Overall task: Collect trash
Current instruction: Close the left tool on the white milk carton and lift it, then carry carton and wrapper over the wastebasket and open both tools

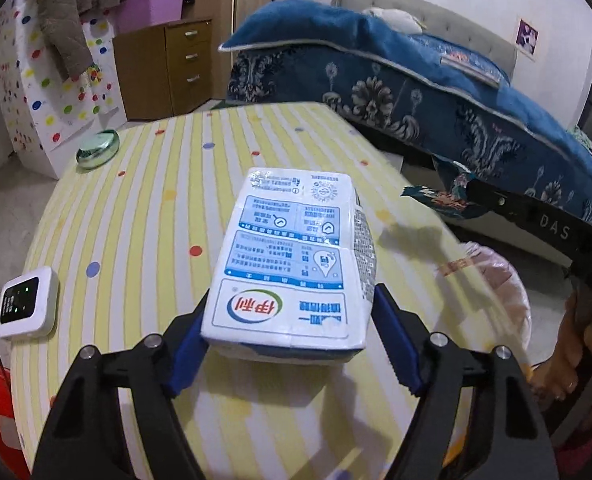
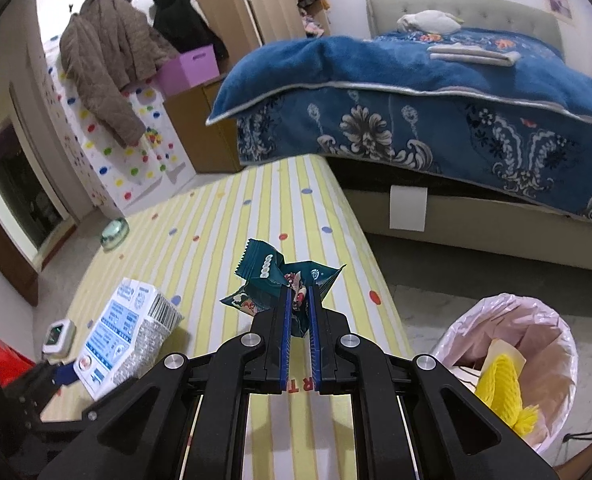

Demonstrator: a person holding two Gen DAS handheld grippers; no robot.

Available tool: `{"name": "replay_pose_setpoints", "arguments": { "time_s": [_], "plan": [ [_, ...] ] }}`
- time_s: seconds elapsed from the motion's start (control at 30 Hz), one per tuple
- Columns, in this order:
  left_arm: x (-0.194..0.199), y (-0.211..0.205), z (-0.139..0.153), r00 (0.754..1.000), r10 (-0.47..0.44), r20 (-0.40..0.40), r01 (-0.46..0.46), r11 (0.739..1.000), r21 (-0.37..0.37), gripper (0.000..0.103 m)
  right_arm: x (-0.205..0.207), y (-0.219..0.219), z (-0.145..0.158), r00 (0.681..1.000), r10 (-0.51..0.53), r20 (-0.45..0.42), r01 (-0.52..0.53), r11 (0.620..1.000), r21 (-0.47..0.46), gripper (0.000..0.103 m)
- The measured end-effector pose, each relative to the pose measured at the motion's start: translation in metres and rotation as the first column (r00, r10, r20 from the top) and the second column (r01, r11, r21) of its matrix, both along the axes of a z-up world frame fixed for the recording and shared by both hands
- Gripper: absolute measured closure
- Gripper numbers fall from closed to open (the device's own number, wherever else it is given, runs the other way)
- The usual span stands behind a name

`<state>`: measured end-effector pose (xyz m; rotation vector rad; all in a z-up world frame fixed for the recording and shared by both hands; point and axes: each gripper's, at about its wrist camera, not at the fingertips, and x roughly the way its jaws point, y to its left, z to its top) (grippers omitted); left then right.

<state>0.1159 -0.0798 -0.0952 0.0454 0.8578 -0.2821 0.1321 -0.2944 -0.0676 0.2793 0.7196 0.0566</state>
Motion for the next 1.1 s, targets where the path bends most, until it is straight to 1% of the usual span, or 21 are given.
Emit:
{"name": "replay_pose_setpoints", "arguments": {
  "time_s": [0.07, 0.13, 0.23, 0.37, 0.53, 0.7, 0.87, 0.93, 0.97, 1.03, 1.07, 1.1],
  "plan": [
    [-0.006, -0.007, 0.008, 1.0, -0.005, 0.019, 0.005, 1.0, -0.01, 0.029, -0.009, -0.008, 0.007, 1.0, -0.008, 0.012, 0.008, 1.0, 0.022, 0.095],
    [-0.011, -0.02, 0.019, 0.998, -0.036, 0.043, 0.037, 0.999, -0.016, 0.029, -0.02, -0.019, 0.015, 0.999, -0.027, 0.018, 0.026, 0.999, 0.035, 0.095],
    [-0.016, -0.045, 0.03, 0.993, -0.092, 0.072, 0.094, 0.995, -0.02, 0.029, -0.037, -0.043, 0.024, 0.998, -0.062, 0.016, 0.062, 0.998, 0.004, 0.095],
    [-0.019, -0.08, 0.034, 0.982, -0.171, 0.084, 0.174, 0.984, -0.037, 0.029, -0.06, -0.078, 0.028, 0.992, -0.128, 0.005, 0.128, 0.991, -0.044, 0.095],
    [-0.022, -0.131, 0.028, 0.956, -0.282, 0.079, 0.286, 0.957, -0.05, 0.029, -0.088, -0.115, 0.015, 0.982, -0.187, -0.028, 0.185, 0.979, -0.08, 0.093],
    [-0.025, -0.177, 0.021, 0.925, -0.375, 0.065, 0.377, 0.925, -0.034, 0.029, -0.111, -0.153, -0.008, 0.962, -0.264, -0.076, 0.257, 0.962, -0.088, 0.092],
    [-0.023, -0.208, 0.01, 0.897, -0.439, 0.043, 0.441, 0.897, -0.035, 0.029, -0.111, -0.178, -0.036, 0.943, -0.303, -0.138, 0.297, 0.953, -0.06, 0.092],
    [-0.022, -0.219, 0.006, 0.891, -0.453, 0.038, 0.455, 0.89, -0.03, 0.029, -0.106, -0.184, -0.047, 0.938, -0.306, -0.161, 0.302, 0.952, -0.046, 0.091],
    [-0.021, -0.224, 0.004, 0.887, -0.461, 0.033, 0.462, 0.887, -0.031, 0.029, -0.103, -0.187, -0.054, 0.937, -0.305, -0.171, 0.303, 0.952, -0.036, 0.09],
    [-0.017, -0.233, -0.001, 0.883, -0.47, 0.018, 0.47, 0.882, -0.033, 0.029, -0.097, -0.192, -0.065, 0.932, -0.306, -0.194, 0.307, 0.951, -0.024, 0.085],
    [-0.015, -0.236, -0.003, 0.88, -0.474, 0.012, 0.474, 0.88, -0.035, 0.029, -0.093, -0.196, -0.072, 0.93, -0.306, -0.205, 0.31, 0.951, -0.012, 0.079],
    [-0.013, -0.241, -0.006, 0.878, -0.479, 0.003, 0.478, 0.877, -0.037, 0.029, -0.091, -0.2, -0.076, 0.929, -0.305, -0.211, 0.312, 0.95, 0.0, 0.067]
  ]
}}
